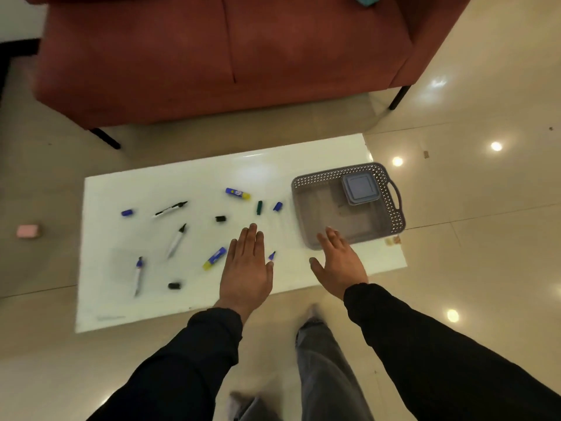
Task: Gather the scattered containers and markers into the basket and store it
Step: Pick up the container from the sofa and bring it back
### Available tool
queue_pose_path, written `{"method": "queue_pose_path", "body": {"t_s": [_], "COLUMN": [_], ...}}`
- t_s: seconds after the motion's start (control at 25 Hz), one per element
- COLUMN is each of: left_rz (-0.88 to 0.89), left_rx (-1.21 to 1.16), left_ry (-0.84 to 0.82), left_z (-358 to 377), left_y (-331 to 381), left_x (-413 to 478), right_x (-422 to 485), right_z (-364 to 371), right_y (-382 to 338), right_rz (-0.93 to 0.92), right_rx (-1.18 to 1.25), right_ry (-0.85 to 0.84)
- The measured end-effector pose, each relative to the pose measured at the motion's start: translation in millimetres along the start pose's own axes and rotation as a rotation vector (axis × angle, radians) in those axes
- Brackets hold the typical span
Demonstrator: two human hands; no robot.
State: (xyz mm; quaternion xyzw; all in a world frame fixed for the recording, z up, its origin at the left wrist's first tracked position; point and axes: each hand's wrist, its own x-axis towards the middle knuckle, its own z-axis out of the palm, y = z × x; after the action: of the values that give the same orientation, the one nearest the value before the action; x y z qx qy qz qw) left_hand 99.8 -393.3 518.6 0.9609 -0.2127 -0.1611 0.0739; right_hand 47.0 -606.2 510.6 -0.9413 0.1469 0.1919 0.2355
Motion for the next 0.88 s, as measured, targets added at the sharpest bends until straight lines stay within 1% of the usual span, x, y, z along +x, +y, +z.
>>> {"method": "queue_pose_path", "body": {"t_s": [0.12, 0.24, 0.32, 0.44, 0.64, 0.8, 0.88], "left_rz": [-0.037, -0.065, -0.104, -0.225, -0.431, -0.511, -0.534], "left_rx": [-0.029, -0.004, 0.003, -0.032, -0.054, -0.069, -0.055], "left_ry": [0.040, 0.028, 0.027, 0.067, 0.094, 0.081, 0.049], "left_z": [-20, -31, -38, -50, -72, -92, -105], "left_y": [-49, -111, -153, -218, -329, -415, -462], "left_x": [-86, -178, -229, -289, -338, -341, -334], "right_x": [-65, -122, -149, -172, -159, -118, -92], "right_z": [25, 65, 92, 129, 175, 211, 226], "right_y": [-77, -156, -201, -260, -365, -446, -492], "right_rz": [-0.062, -0.163, -0.217, -0.308, -0.487, -0.529, -0.525], "right_rx": [-0.004, -0.019, -0.052, -0.135, -0.223, -0.228, -0.210], "right_ry": [0.032, 0.042, 0.021, -0.038, -0.114, -0.160, -0.167]}}
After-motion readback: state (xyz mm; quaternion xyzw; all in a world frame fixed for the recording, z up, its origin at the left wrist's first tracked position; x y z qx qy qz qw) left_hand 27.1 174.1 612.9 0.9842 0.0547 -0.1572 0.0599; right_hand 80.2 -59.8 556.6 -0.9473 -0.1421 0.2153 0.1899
